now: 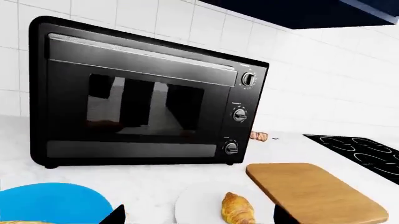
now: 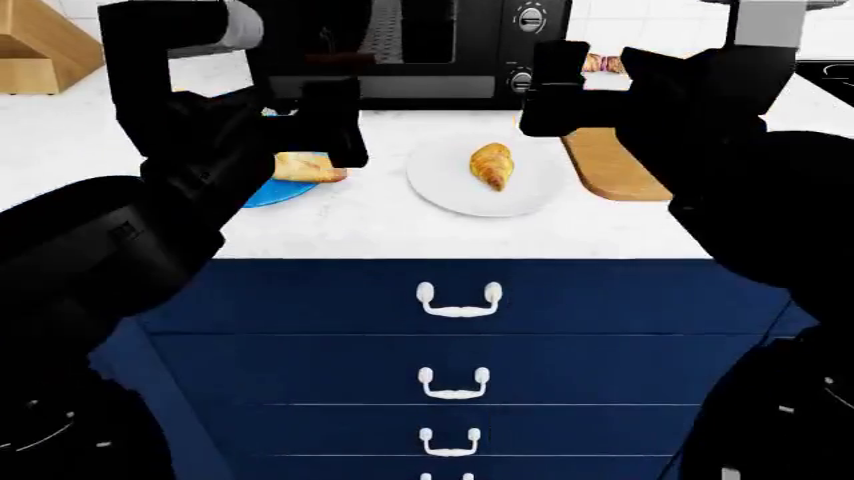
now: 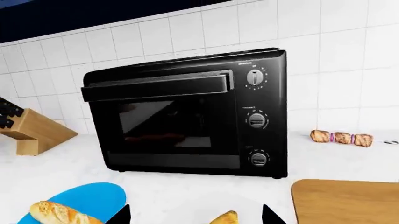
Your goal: From the different types of pastries on the counter, select a croissant and place it on the cutting board. Then retrieve a jar of jam from the cabinet and place it alongside the croissant on the cutting board.
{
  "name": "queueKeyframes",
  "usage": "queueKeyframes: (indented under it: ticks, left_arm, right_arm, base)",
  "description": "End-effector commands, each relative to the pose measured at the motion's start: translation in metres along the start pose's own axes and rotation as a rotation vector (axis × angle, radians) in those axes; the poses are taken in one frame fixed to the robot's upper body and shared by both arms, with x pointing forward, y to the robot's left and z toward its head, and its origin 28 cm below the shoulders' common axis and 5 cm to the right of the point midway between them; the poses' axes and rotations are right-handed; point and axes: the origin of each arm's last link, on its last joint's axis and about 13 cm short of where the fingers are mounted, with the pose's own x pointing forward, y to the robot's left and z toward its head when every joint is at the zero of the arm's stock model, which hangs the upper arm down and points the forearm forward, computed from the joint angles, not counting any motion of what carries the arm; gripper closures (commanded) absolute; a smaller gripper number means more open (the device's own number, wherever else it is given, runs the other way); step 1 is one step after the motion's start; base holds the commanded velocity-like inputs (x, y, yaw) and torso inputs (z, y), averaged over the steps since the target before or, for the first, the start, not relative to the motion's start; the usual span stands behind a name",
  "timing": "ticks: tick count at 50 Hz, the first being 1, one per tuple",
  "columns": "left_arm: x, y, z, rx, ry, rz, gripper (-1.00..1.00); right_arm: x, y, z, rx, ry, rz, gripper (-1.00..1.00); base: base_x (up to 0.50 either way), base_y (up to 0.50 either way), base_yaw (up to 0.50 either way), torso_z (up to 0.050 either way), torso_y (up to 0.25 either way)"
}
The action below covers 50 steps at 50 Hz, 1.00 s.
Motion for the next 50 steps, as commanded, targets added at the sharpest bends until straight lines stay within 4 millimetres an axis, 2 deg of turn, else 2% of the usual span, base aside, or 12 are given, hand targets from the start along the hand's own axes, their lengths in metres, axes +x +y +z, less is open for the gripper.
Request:
queueKeyframes:
  ticks: [1,8,13,23,38,50]
  left_arm:
    - [0.002,-0.006,0.083,0.014,0.055,-0.088,-1.00]
    - [-0.008,-0.013,0.114,0.042,0.074,-0.107,-1.00]
    - [-0.015,-0.019,0.123,0.054,0.088,-0.128,-1.00]
    - [-0.028,-0.019,0.121,0.070,0.140,-0.147,-1.00]
    - [-0.031,-0.012,0.114,0.085,0.166,-0.137,-1.00]
    - [-0.040,-0.014,0.114,0.086,0.171,-0.148,-1.00]
  right_arm:
    - [-0.002,-0.001,0.073,-0.023,0.054,0.086,-1.00]
    - [-0.010,-0.004,0.094,-0.062,0.064,0.080,-1.00]
    - [-0.013,-0.002,0.105,-0.078,0.053,0.088,-1.00]
    - [-0.020,0.000,0.099,-0.067,0.074,0.095,-1.00]
    - [-0.025,0.002,0.097,-0.058,0.089,0.105,-1.00]
    - [-0.028,0.005,0.093,-0.054,0.109,0.111,-1.00]
  base:
    - [0.00,0.00,0.00,0.000,0.000]
    - [0.03,0.00,0.00,0.000,0.000]
    - [0.21,0.00,0.00,0.000,0.000]
    - [0.24,0.00,0.00,0.000,0.000]
    - [0.24,0.00,0.00,0.000,0.000]
    - [0.24,0.00,0.00,0.000,0.000]
